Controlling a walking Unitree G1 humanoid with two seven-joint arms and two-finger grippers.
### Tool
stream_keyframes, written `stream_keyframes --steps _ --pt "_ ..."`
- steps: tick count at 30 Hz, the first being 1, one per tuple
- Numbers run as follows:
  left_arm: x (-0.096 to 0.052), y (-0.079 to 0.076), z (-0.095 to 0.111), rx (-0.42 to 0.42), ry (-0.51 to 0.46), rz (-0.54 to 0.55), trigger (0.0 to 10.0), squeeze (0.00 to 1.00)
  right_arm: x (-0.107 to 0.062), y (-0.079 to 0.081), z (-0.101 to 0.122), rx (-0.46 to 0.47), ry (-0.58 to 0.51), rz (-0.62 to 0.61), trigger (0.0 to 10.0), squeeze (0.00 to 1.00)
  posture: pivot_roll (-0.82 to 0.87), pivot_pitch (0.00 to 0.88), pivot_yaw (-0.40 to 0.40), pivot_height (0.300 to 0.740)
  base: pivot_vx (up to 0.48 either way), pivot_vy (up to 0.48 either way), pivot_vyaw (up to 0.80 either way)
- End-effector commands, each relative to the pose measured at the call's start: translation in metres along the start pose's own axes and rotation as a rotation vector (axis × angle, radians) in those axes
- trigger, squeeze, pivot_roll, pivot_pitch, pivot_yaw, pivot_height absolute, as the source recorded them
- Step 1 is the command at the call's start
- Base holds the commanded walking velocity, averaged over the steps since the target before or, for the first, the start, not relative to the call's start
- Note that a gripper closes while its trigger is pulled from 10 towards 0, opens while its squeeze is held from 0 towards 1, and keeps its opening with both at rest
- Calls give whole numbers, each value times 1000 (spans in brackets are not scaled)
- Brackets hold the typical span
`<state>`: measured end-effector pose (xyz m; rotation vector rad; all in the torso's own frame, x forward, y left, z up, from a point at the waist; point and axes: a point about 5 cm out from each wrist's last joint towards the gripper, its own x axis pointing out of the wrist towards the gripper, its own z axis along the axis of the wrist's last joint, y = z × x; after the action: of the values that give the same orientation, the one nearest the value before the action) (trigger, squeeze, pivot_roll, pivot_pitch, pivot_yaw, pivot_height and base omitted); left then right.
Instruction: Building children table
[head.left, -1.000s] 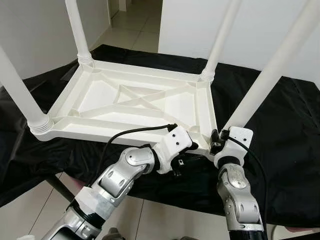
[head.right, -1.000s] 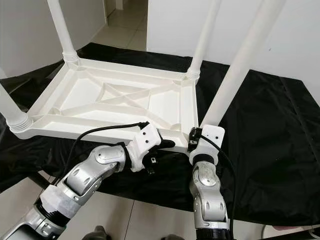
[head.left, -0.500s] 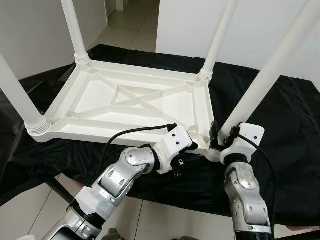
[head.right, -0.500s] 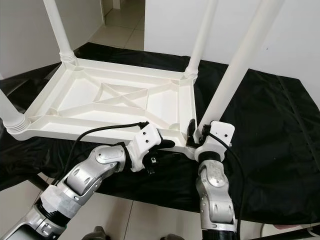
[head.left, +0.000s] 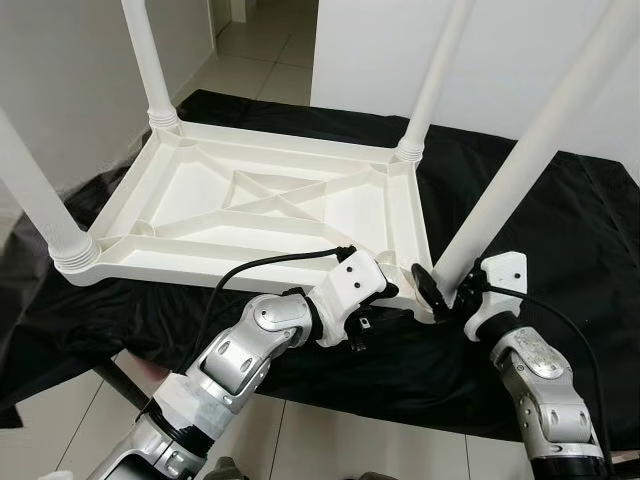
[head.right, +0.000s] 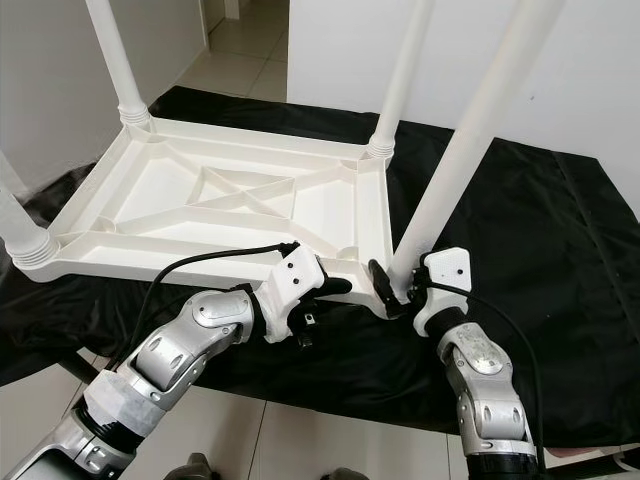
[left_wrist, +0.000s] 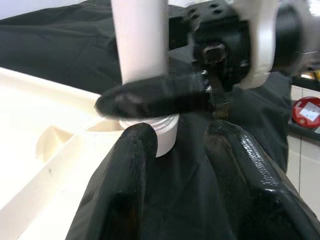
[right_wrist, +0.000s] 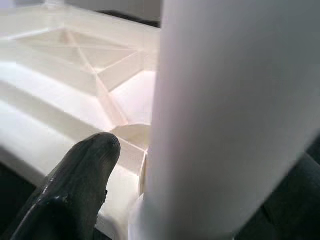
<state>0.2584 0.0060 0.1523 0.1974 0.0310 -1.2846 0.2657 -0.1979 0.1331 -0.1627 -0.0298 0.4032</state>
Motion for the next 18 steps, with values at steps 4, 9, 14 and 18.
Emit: stream_keyframes --steps 4,9,14,18 --pt "1 0 1 7 4 -52 10000 0 5 -6 -2 1 12 89 9490 0 40 0 -59 740 0 0 0" --pt "1 -1 2 7 2 -50 10000 0 10 -12 -3 -10 22 128 6157 0 47 0 -61 740 0 0 0" --pt "1 -2 2 6 0 -50 10000 0 12 -16 -7 1 28 133 4549 0 50 0 -62 740 0 0 0" --pt "1 -2 2 5 -1 -53 10000 0 14 -17 -10 15 19 138 4706 0 48 0 -61 740 0 0 0"
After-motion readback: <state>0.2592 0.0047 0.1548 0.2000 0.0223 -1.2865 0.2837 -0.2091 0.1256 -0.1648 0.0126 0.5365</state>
